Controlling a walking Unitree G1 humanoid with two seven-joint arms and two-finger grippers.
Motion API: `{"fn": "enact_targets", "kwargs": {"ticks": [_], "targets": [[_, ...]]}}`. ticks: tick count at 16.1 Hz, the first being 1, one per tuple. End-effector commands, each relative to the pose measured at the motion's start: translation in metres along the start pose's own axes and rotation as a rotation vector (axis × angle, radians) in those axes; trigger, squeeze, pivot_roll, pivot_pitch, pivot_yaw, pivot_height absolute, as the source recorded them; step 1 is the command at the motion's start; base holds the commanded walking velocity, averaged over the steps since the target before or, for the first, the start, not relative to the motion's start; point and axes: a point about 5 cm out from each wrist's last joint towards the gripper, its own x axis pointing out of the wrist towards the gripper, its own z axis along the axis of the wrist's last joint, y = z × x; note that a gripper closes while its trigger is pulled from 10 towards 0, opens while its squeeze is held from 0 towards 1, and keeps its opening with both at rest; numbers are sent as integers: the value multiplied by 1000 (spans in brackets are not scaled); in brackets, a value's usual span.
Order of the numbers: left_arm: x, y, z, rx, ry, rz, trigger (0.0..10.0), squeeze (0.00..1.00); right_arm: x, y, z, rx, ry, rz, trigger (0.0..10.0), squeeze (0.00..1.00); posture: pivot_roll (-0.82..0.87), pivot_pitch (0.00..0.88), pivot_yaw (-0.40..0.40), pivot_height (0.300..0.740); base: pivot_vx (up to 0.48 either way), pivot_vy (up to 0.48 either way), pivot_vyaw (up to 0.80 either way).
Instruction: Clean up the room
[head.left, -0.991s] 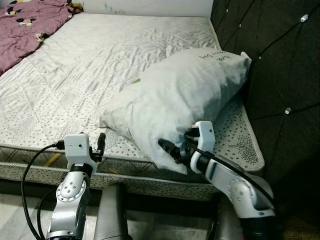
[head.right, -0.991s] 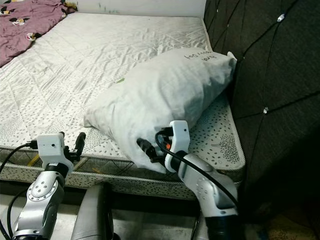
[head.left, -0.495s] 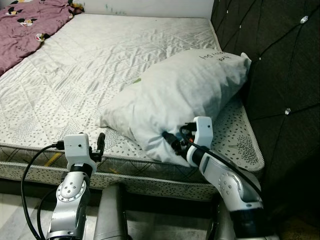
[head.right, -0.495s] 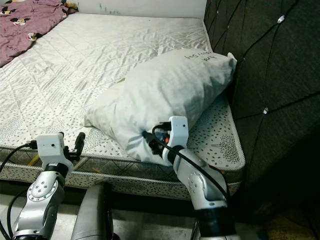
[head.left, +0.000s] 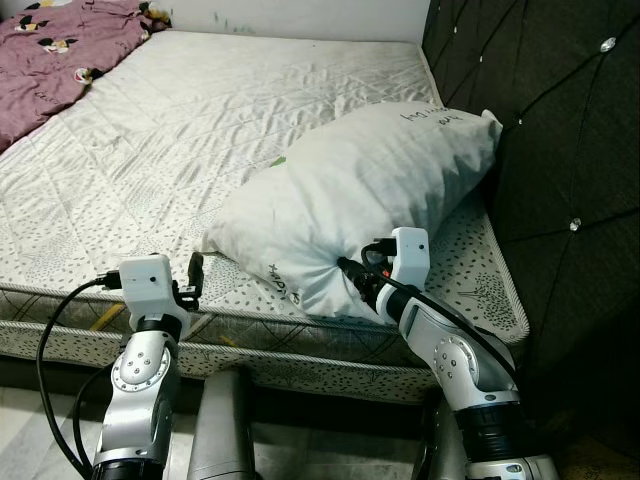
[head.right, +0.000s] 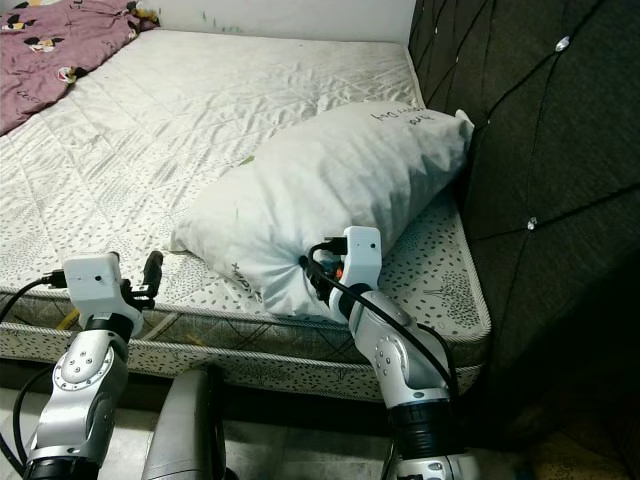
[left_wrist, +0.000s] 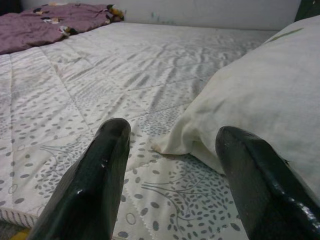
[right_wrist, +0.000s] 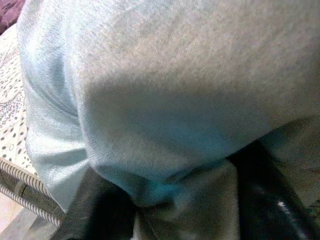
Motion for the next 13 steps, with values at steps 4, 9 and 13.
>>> {"fn": "enact_targets", "kwargs": {"ticks": [4,9,13], "targets": [[-2,0,-1,-13,11,-2,10000,0,-4,-24,7,-22,-61,-125,0,0,-13,0,1,484,0,0,0],[-19,-13,-10,-79,63,-128,10000,0,-6,-31,0,-12,-78,-173,0,0,7,0,-8,484,0,0,0],[-31,-23,-13,-67,77,-159,10000,0,-4,-56,18,-96,-167,-317,0,0,12,13,-26,484,0,0,0]]}}
